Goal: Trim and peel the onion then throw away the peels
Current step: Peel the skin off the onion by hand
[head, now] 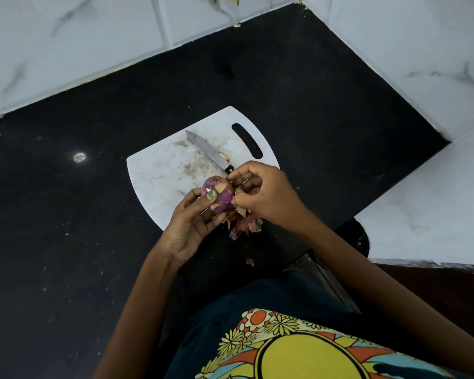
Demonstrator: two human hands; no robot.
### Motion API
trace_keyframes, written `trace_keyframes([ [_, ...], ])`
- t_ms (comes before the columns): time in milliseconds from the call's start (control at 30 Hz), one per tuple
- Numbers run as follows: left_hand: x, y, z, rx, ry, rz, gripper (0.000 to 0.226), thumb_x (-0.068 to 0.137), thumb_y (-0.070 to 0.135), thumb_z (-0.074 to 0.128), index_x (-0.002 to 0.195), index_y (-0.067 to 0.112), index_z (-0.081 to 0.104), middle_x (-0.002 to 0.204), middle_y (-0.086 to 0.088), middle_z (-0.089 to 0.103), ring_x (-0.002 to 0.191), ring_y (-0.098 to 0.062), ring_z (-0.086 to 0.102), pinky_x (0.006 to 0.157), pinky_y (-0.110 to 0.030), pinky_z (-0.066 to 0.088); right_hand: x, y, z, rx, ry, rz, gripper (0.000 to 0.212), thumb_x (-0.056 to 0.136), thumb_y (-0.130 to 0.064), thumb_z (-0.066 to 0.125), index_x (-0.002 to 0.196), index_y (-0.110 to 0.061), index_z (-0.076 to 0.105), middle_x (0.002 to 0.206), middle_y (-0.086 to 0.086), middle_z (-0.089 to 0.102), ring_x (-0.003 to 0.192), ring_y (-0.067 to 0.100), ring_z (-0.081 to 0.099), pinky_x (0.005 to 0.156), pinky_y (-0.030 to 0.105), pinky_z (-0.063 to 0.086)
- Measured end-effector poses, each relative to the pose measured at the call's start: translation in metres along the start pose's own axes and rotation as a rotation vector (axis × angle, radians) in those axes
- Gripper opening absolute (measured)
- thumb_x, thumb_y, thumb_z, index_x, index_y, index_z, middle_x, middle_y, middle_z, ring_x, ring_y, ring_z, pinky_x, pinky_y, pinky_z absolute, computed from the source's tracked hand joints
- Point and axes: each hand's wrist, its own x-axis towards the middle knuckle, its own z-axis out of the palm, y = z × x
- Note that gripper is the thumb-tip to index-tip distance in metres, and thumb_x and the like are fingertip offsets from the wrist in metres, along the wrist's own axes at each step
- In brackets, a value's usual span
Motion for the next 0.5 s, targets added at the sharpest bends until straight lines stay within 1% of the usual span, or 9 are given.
trace_keyframes([
  [100, -0.0002, 0.0005, 0.0008, -0.034, 0.002, 0.002, 0.075, 0.036, 0.033, 0.095, 0.099, 0.013, 0.059, 0.090, -0.004, 0.073, 0.077, -0.012, 0.070, 0.063, -0.022, 0.057, 0.0009, 0.0044, -0.0019, 0.070, 0.018, 0.044, 0.018, 0.078, 0.000, 0.066, 0.091, -0.011, 0.068, 0.085, -0.001, 0.068, 0.075, 0.010, 0.066, 0.070, 0.025, 0.058],
  [167, 0.0002, 0.0013, 0.0015, -0.054, 0.023, 0.007, 0.059, 0.052, 0.023, 0.091, 0.100, 0.011, 0.059, 0.089, -0.004, 0.073, 0.077, -0.012, 0.071, 0.063, -0.022, 0.058, -0.0011, 0.0045, -0.0033, 0.178, 0.017, 0.103, 0.005, 0.084, -0.010, 0.067, 0.089, -0.009, 0.067, 0.086, 0.004, 0.070, 0.073, 0.018, 0.069, 0.069, 0.030, 0.059],
  [233, -0.0001, 0.0018, 0.0038, -0.061, 0.040, 0.012, 0.036, 0.070, 0.013, 0.075, 0.102, 0.010, 0.058, 0.086, -0.003, 0.073, 0.074, -0.011, 0.070, 0.065, -0.021, 0.058, -0.0040, 0.0039, -0.0040, 0.180, 0.008, 0.118, 0.018, 0.082, -0.024, 0.072, 0.088, -0.009, 0.066, 0.083, 0.005, 0.070, 0.072, 0.025, 0.070, 0.067, 0.032, 0.060],
  [300, 0.0008, 0.0012, 0.0052, -0.060, 0.037, 0.018, 0.031, 0.073, 0.010, 0.063, 0.103, 0.009, 0.058, 0.085, -0.003, 0.073, 0.074, -0.012, 0.071, 0.067, -0.021, 0.058, -0.0058, 0.0034, -0.0029, 0.071, -0.005, 0.102, 0.026, 0.074, -0.029, 0.079, 0.086, -0.010, 0.066, 0.081, 0.005, 0.071, 0.075, 0.028, 0.069, 0.067, 0.036, 0.059],
  [367, 0.0010, 0.0009, 0.0060, -0.058, 0.038, 0.012, 0.031, 0.072, 0.011, 0.064, 0.102, 0.009, 0.058, 0.087, -0.004, 0.073, 0.074, -0.012, 0.071, 0.066, -0.021, 0.058, -0.0051, 0.0047, -0.0023, 0.034, -0.008, 0.114, 0.020, 0.073, -0.021, 0.079, 0.084, -0.009, 0.067, 0.079, 0.006, 0.071, 0.075, 0.026, 0.069, 0.068, 0.041, 0.059],
  [400, 0.0012, 0.0008, 0.0048, -0.059, 0.038, 0.007, 0.035, 0.069, 0.013, 0.069, 0.102, 0.010, 0.058, 0.090, -0.006, 0.072, 0.074, -0.013, 0.071, 0.066, -0.022, 0.059, -0.0038, 0.0057, -0.0024, 0.034, -0.006, 0.113, 0.015, 0.074, -0.016, 0.078, 0.082, -0.009, 0.068, 0.078, 0.006, 0.071, 0.072, 0.022, 0.069, 0.071, 0.043, 0.059],
  [433, 0.0011, 0.0012, 0.0034, -0.061, 0.029, 0.004, 0.044, 0.064, 0.016, 0.078, 0.102, 0.010, 0.059, 0.092, -0.007, 0.072, 0.076, -0.013, 0.071, 0.065, -0.022, 0.059, -0.0029, 0.0064, -0.0029, 0.035, -0.010, 0.108, 0.011, 0.075, -0.012, 0.077, 0.081, -0.009, 0.068, 0.078, 0.005, 0.071, 0.071, 0.017, 0.068, 0.073, 0.043, 0.059],
  [467, 0.0013, 0.0024, 0.0017, -0.058, 0.016, 0.002, 0.058, 0.054, 0.021, 0.087, 0.104, 0.010, 0.059, 0.094, -0.007, 0.072, 0.078, -0.014, 0.071, 0.065, -0.023, 0.059, -0.0018, 0.0073, -0.0035, 0.033, -0.019, 0.101, 0.009, 0.075, -0.010, 0.076, 0.079, -0.010, 0.068, 0.077, 0.006, 0.071, 0.070, 0.014, 0.066, 0.075, 0.042, 0.059],
  [500, 0.0015, 0.0037, 0.0001, -0.049, 0.001, -0.003, 0.072, 0.044, 0.025, 0.093, 0.106, 0.009, 0.059, 0.096, -0.007, 0.072, 0.081, -0.015, 0.071, 0.066, -0.024, 0.059, -0.0012, 0.0078, -0.0046, 0.038, -0.027, 0.096, 0.008, 0.075, -0.009, 0.075, 0.078, -0.010, 0.068, 0.077, 0.007, 0.070, 0.070, 0.014, 0.065, 0.075, 0.042, 0.058],
])
